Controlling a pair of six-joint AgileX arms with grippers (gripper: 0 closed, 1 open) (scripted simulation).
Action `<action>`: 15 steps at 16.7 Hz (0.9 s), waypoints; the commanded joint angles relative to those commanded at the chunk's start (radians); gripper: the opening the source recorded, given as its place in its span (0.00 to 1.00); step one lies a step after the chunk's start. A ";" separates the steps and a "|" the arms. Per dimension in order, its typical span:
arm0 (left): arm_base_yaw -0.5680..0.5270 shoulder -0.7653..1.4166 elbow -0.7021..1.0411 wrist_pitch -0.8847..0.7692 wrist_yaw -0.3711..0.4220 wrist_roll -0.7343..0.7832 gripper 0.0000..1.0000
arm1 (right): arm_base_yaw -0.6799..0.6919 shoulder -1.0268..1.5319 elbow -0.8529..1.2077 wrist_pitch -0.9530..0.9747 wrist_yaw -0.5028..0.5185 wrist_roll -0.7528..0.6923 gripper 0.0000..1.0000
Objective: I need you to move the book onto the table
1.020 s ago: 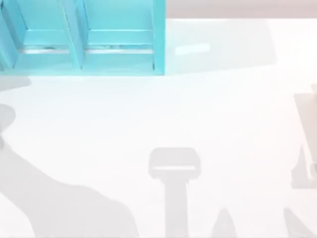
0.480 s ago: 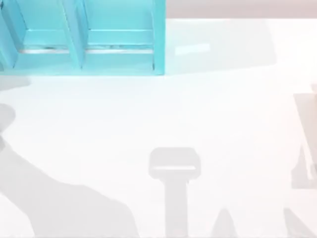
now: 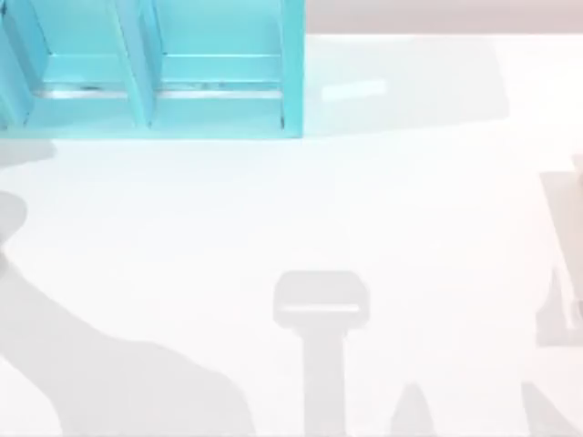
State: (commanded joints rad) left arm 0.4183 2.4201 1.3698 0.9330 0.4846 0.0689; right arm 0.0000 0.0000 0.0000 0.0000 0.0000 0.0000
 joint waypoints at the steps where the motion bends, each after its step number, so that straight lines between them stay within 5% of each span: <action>1: 0.011 -0.019 -0.013 -0.015 0.005 0.003 0.00 | 0.000 0.000 0.000 0.000 0.000 0.000 1.00; 8: 0.168 -0.448 -0.213 -0.254 0.084 0.011 0.00 | 0.000 0.000 0.000 0.000 0.000 0.000 1.00; 15: 0.278 -0.937 -0.425 -0.510 0.243 0.044 0.00 | 0.000 0.000 0.000 0.000 0.000 0.000 1.00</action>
State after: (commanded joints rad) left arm 0.6959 1.4826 0.9444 0.4235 0.7280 0.1129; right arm 0.0000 0.0000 0.0000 0.0000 0.0000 0.0000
